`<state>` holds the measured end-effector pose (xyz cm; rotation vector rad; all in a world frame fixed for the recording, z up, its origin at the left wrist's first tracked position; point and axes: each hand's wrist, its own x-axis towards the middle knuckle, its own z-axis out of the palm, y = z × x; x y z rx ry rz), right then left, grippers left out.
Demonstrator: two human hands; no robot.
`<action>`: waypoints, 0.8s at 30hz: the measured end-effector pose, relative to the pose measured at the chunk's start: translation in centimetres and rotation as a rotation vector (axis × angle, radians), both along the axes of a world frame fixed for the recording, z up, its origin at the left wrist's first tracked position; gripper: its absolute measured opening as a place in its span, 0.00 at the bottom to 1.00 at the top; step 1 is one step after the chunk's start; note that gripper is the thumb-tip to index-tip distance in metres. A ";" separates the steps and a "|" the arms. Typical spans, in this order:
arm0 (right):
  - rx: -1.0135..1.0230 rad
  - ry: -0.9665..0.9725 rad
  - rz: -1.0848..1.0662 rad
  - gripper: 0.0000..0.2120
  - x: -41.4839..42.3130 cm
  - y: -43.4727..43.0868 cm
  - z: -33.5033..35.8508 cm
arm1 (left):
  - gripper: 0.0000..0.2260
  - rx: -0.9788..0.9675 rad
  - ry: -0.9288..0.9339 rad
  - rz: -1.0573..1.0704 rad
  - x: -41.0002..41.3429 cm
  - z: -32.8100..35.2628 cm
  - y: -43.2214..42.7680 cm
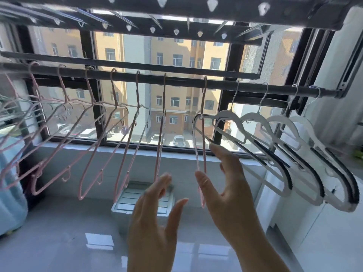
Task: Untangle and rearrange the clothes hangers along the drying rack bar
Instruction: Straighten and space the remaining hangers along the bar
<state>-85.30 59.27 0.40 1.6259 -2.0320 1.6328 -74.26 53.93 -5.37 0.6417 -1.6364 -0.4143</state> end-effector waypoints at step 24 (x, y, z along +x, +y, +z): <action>0.145 -0.690 0.204 0.20 4.0 -9.8 -1.3 | 0.18 0.295 -0.182 -0.144 1.0 -1.6 -4.3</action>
